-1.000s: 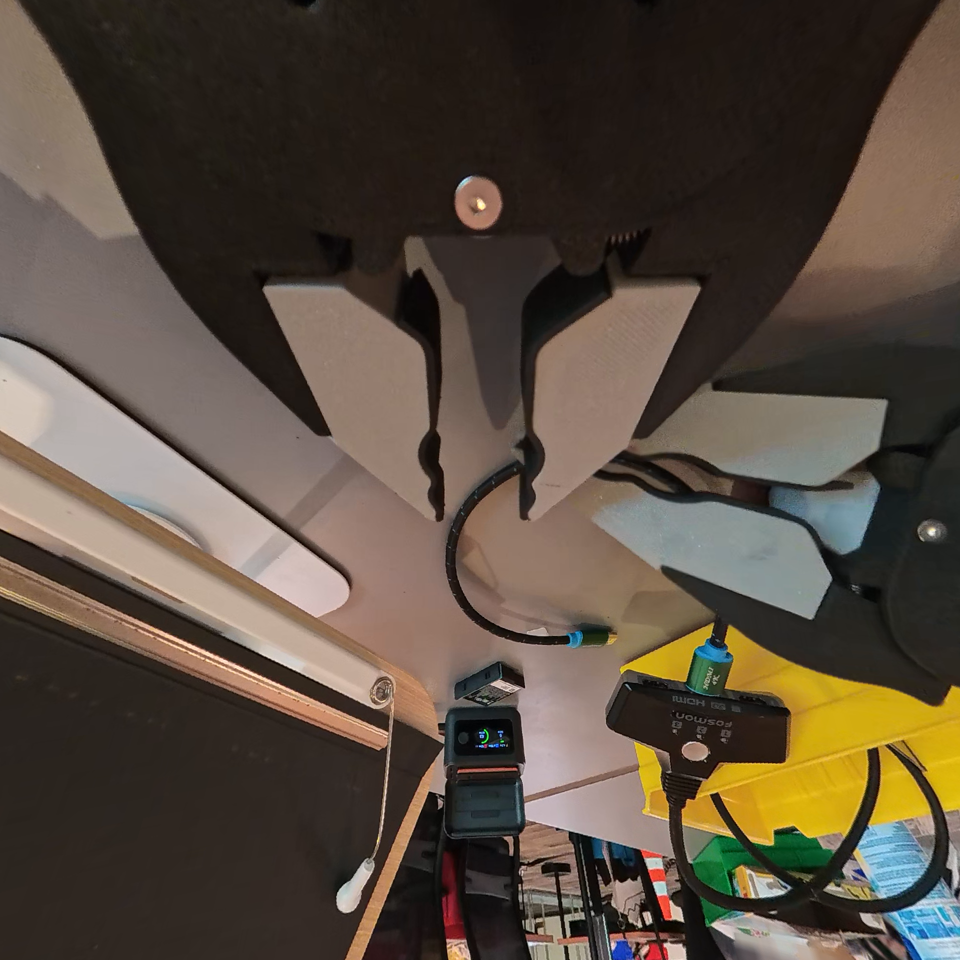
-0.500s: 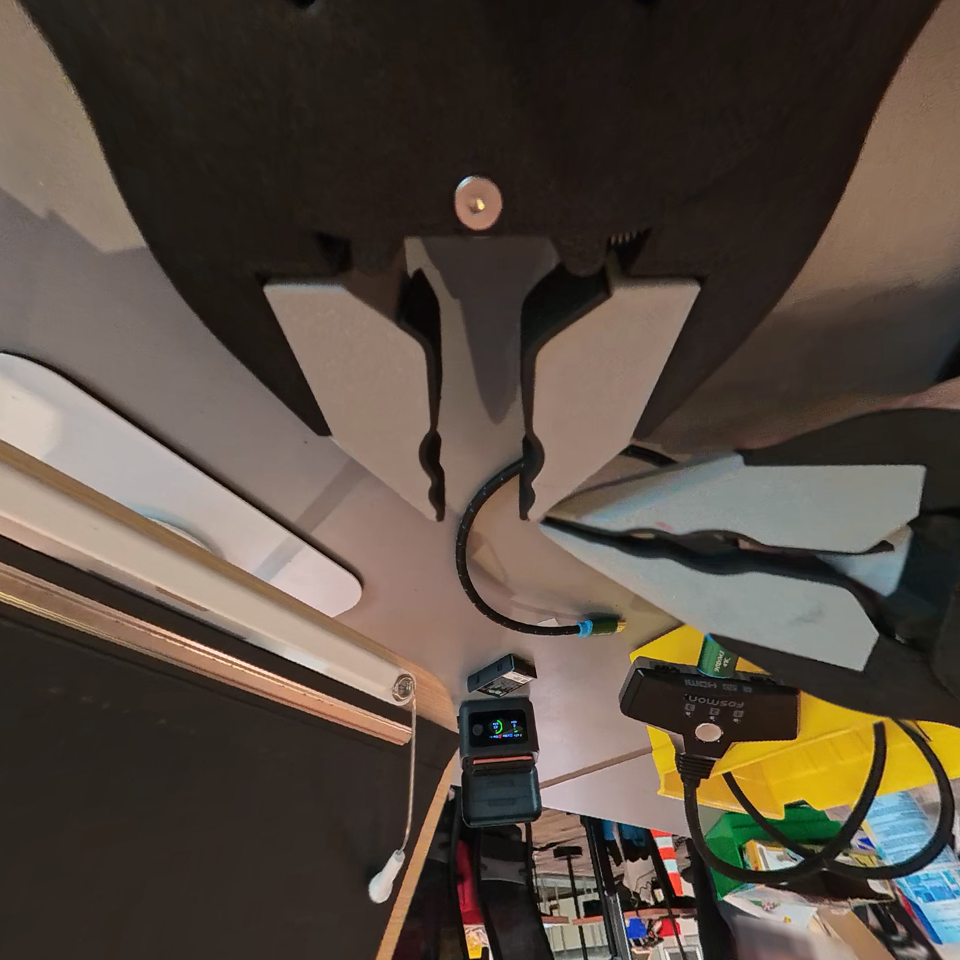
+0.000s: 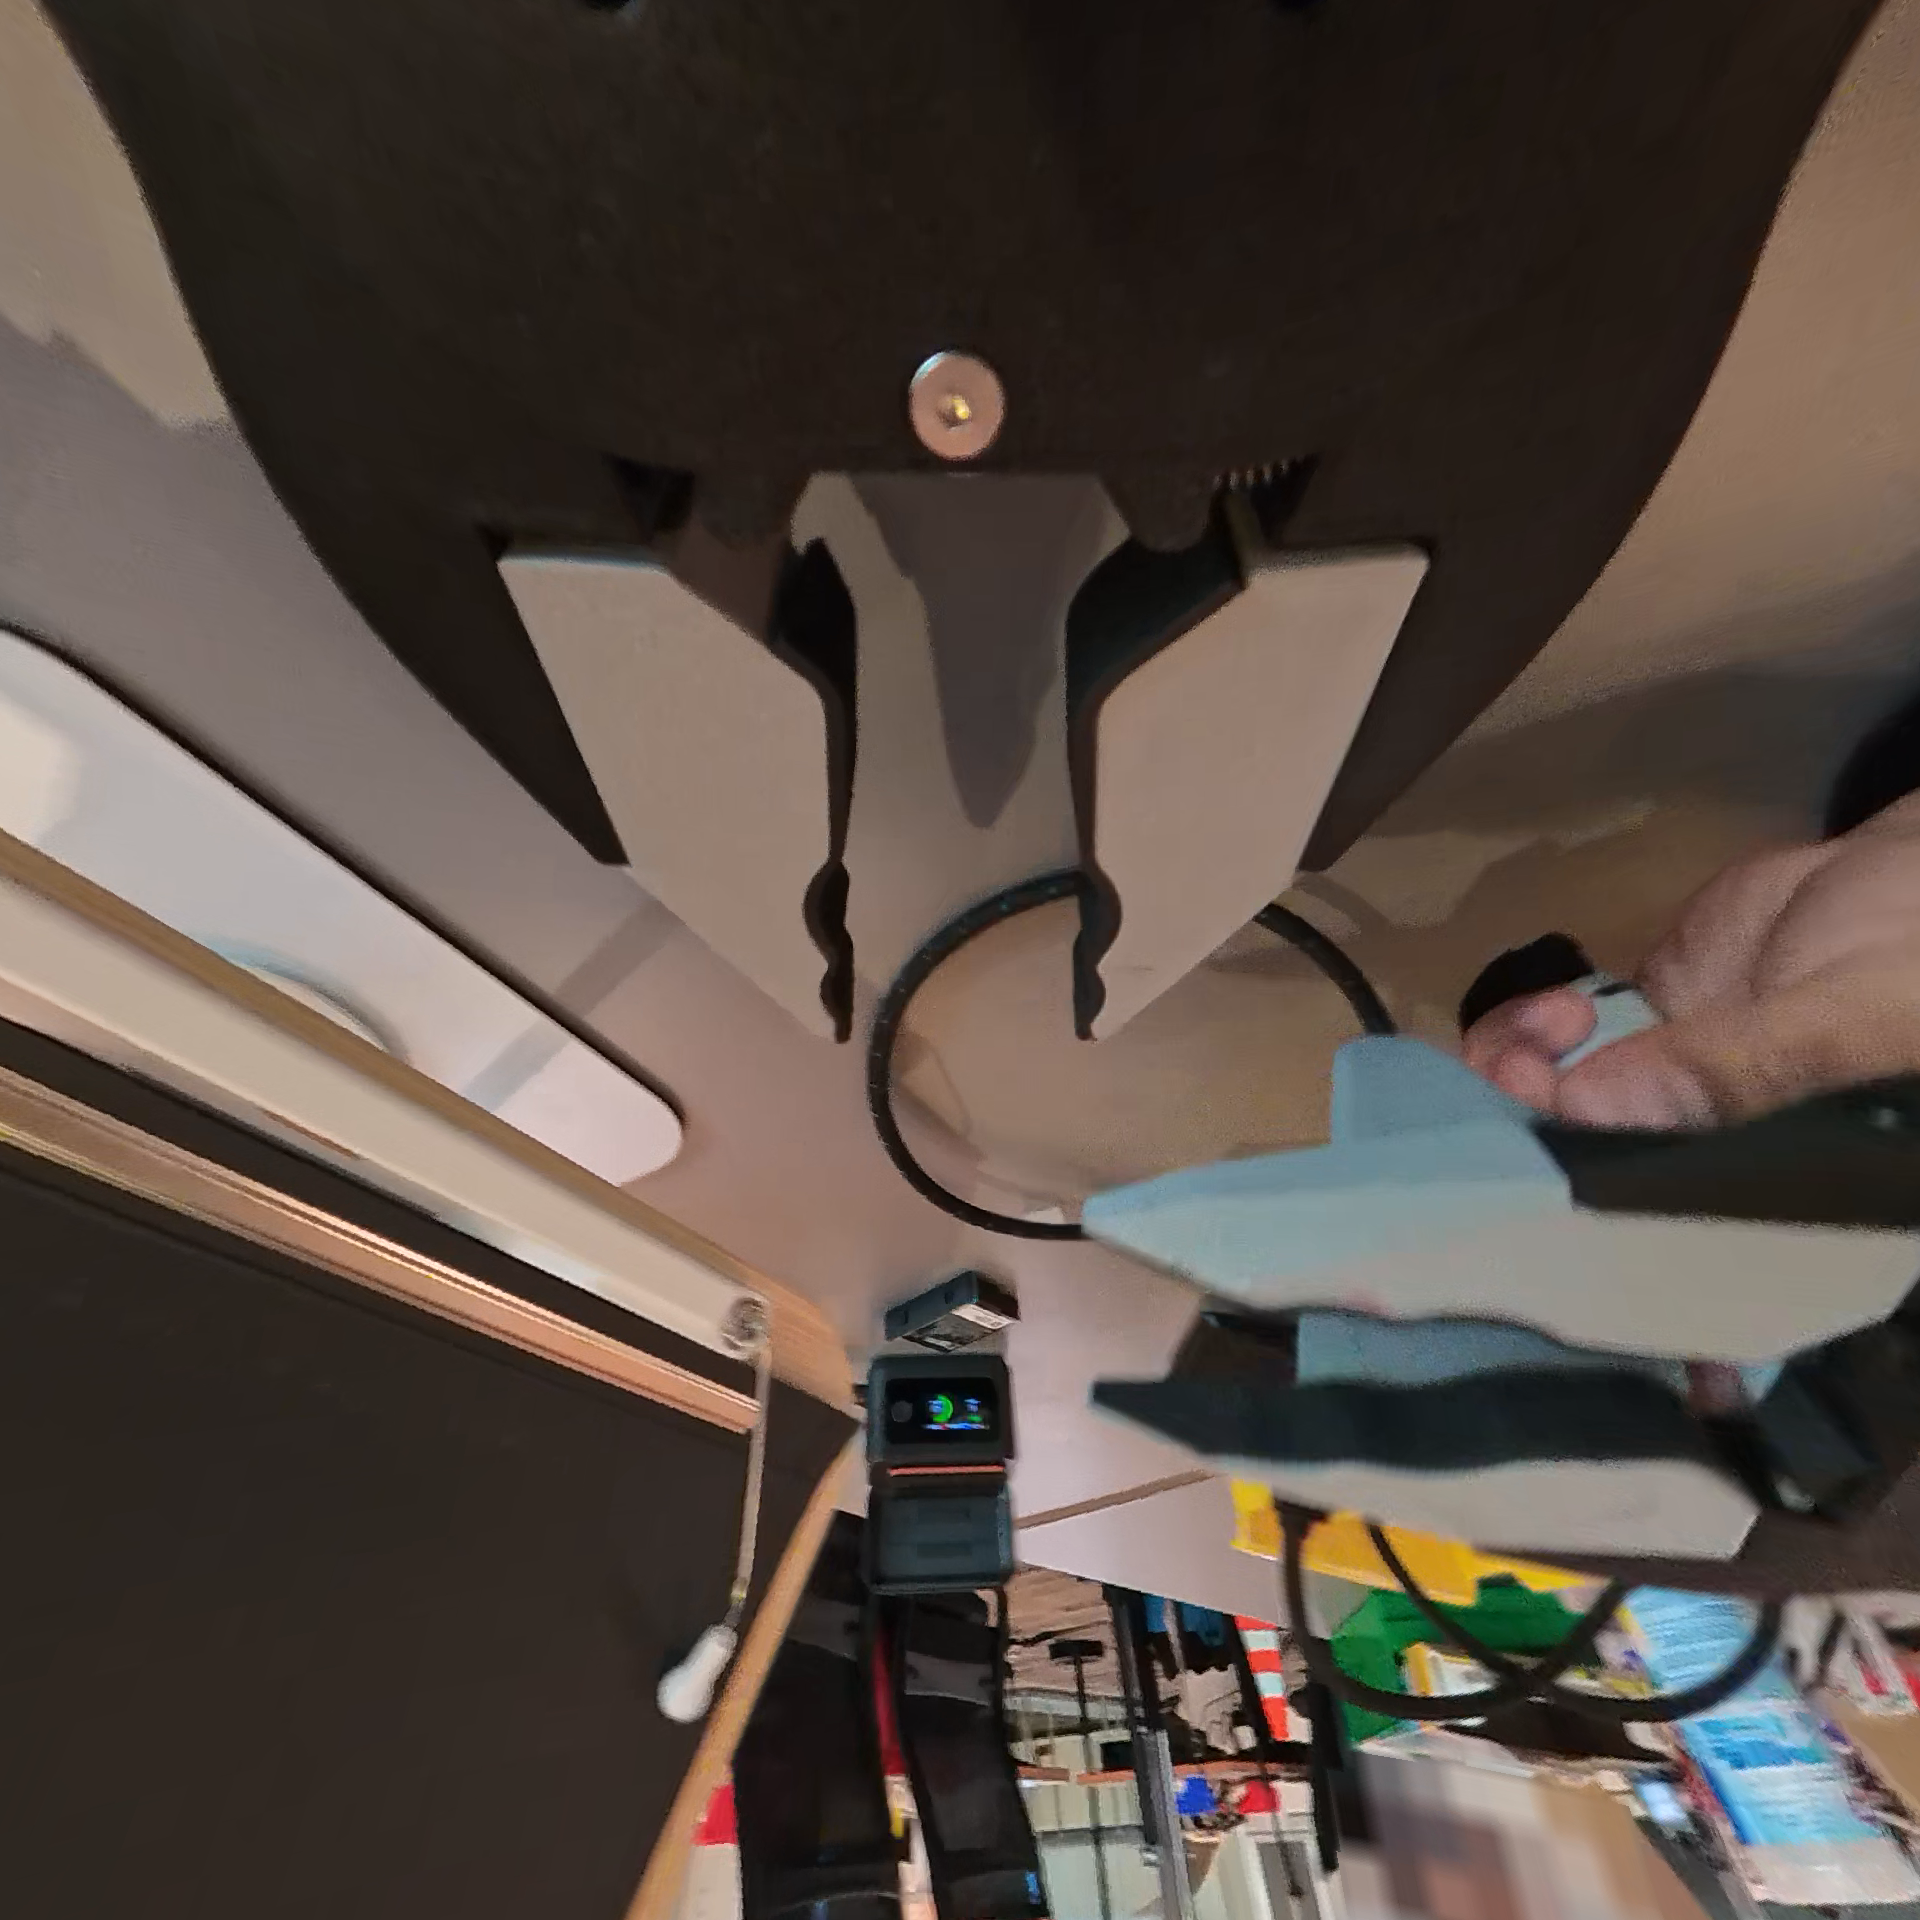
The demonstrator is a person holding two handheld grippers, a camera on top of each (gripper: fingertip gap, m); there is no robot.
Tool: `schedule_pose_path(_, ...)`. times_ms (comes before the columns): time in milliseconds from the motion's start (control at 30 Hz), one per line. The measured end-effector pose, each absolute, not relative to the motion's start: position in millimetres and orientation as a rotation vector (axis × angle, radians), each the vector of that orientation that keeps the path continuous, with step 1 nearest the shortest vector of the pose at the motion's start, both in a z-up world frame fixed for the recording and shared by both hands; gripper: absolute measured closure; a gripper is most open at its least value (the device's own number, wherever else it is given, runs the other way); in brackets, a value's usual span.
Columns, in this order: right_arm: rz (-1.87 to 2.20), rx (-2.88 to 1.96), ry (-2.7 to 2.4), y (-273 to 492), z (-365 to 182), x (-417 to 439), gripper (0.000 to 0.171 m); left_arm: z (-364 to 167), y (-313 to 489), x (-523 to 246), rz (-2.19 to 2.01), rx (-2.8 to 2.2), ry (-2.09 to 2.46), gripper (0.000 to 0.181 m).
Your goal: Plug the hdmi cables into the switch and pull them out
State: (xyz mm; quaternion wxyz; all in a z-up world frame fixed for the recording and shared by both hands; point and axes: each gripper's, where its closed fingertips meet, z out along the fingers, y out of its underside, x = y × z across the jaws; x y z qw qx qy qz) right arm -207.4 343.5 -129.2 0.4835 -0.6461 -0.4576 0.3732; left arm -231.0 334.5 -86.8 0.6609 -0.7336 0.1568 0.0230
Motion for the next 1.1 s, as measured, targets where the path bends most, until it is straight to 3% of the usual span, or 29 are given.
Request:
schedule_pose_path(333,0.822,-1.378,-1.406,280,-138,-263,0.104,-43,321,-277,-0.016,-1.531,0.097,0.128)
schedule_pose_path(433,0.675,-1.396,-1.516,272,-156,-279,0.121,-49,324,-286,0.000,-1.559,0.077,0.123)
schedule_pose_path(567,0.489,-1.405,-1.643,273,-177,-283,0.171,-48,323,-298,-0.003,-1.558,0.057,0.120)
schedule_pose_path(667,0.478,-1.416,-1.539,293,-159,-270,0.171,-49,323,-304,-0.024,-1.562,0.050,0.114)
schedule_pose_path(933,0.950,-1.511,-1.184,338,-103,-221,0.171,-55,324,-291,-0.042,-1.602,0.169,0.099)
schedule_pose_path(967,1.037,-1.471,-1.195,330,-97,-222,0.167,-55,324,-289,-0.045,-1.604,0.171,0.099)
schedule_pose_path(1000,1.116,-1.435,-1.208,320,-93,-226,0.144,-54,324,-287,-0.047,-1.602,0.172,0.100)
schedule_pose_path(1100,1.187,-1.452,-1.309,295,-108,-245,0.115,-53,324,-282,0.004,-1.586,0.195,0.105)
